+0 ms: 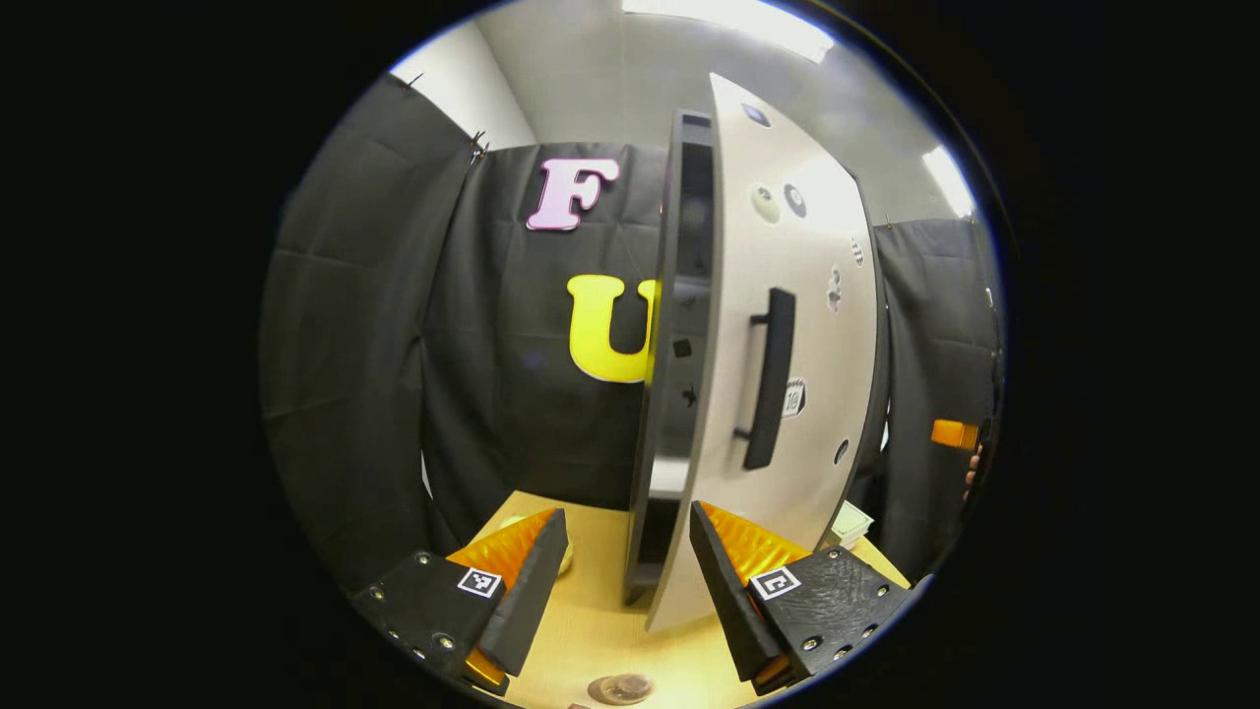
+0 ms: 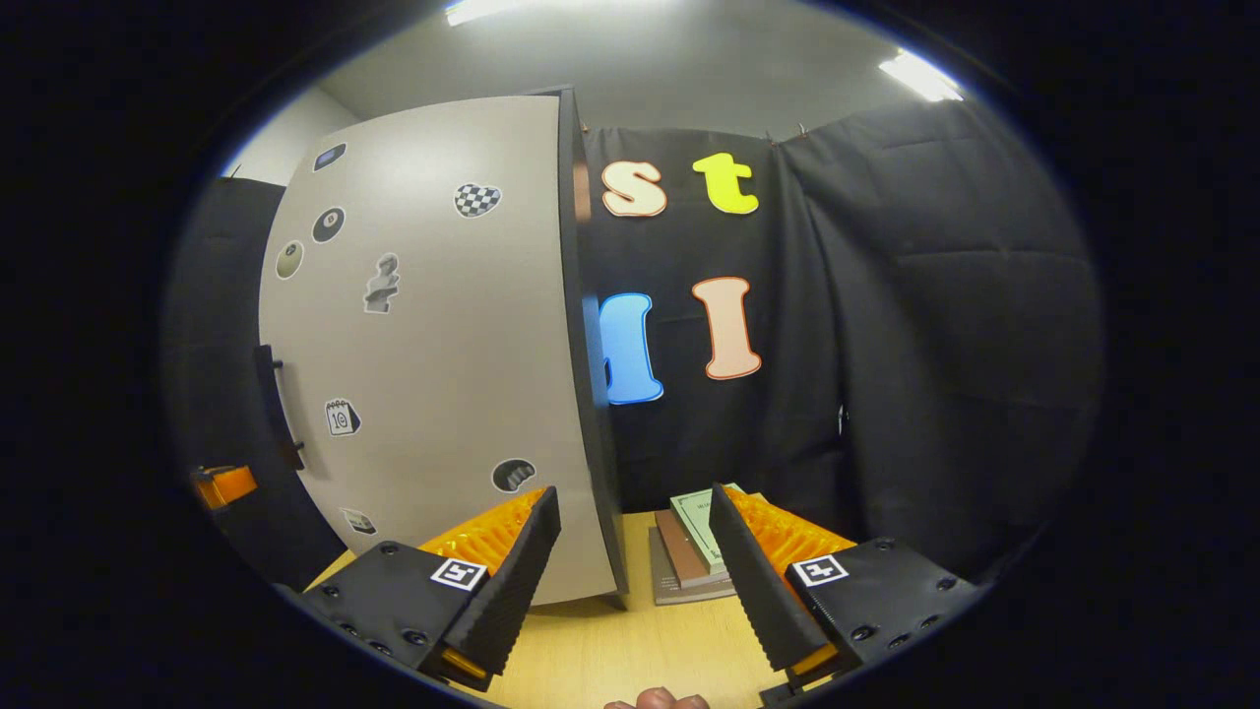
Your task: Open the cabinet door with the right hand, grasp the bottle in the cabinet with the left hand and place it on the coaster, then close the cabinet door with the right hand.
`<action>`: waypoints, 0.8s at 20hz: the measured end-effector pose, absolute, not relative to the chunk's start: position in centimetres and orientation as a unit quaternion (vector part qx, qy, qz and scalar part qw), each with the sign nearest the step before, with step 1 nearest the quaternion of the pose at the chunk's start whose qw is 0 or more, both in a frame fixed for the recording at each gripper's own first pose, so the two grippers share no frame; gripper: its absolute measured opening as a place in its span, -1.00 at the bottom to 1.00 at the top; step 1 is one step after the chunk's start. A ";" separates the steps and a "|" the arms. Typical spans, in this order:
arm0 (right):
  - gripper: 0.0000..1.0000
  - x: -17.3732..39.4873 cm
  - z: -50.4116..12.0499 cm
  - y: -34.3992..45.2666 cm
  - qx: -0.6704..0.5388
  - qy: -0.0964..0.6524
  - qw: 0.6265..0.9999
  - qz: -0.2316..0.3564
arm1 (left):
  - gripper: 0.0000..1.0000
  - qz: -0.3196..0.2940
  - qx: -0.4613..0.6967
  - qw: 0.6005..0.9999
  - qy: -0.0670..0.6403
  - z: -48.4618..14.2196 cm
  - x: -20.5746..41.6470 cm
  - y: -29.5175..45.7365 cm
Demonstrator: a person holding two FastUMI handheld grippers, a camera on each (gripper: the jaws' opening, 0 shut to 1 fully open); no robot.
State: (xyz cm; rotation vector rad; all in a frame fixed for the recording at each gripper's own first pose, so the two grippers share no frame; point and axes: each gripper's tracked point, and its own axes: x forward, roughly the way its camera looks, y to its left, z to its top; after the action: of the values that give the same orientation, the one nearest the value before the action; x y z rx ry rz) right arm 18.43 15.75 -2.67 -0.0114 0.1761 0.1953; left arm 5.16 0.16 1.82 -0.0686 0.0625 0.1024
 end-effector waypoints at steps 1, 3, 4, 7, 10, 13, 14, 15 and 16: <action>0.80 18.7 -3.0 15.6 -0.012 0.087 0.991 0.103 | 0.47 0.055 -0.038 0.997 0.025 2.3 5.4 -0.3; 0.80 19.0 -3.5 14.9 -0.021 0.087 0.990 0.107 | 0.46 0.062 -0.050 0.997 0.019 2.5 5.7 -1.1; 0.94 19.1 -3.8 14.5 -0.020 0.088 0.990 0.110 | 0.46 0.066 -0.055 0.996 0.017 2.5 5.6 -1.5; 0.93 19.6 -4.7 13.9 -0.012 0.100 0.987 0.126 | 0.46 0.087 -0.060 0.994 0.012 2.1 5.5 -2.0; 0.94 19.8 -4.8 13.5 -0.004 0.097 0.984 0.148 | 0.41 0.099 -0.080 0.992 0.005 1.4 4.7 -3.7; 0.94 19.7 -5.0 13.1 -0.014 0.089 0.982 0.164 | 0.46 0.107 -0.082 0.991 -0.004 0.9 3.4 -5.3; 0.94 19.5 -5.0 13.0 -0.019 0.087 0.982 0.168 | 0.46 0.112 -0.079 0.991 -0.005 0.8 2.8 -5.4; 0.94 19.3 -5.1 13.3 -0.022 0.089 0.981 0.174 | 0.41 0.115 -0.079 0.990 -0.005 0.7 2.7 -5.6; 0.94 19.0 -5.0 13.4 -0.022 0.089 0.980 0.178 | 0.41 0.113 -0.078 0.990 -0.008 1.0 2.5 -5.9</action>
State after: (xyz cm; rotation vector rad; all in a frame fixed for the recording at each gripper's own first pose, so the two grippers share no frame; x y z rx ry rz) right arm 19.00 13.40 -5.00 -0.0449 0.1787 0.3583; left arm 2.52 -5.94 0.98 -0.1574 -0.0162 0.2270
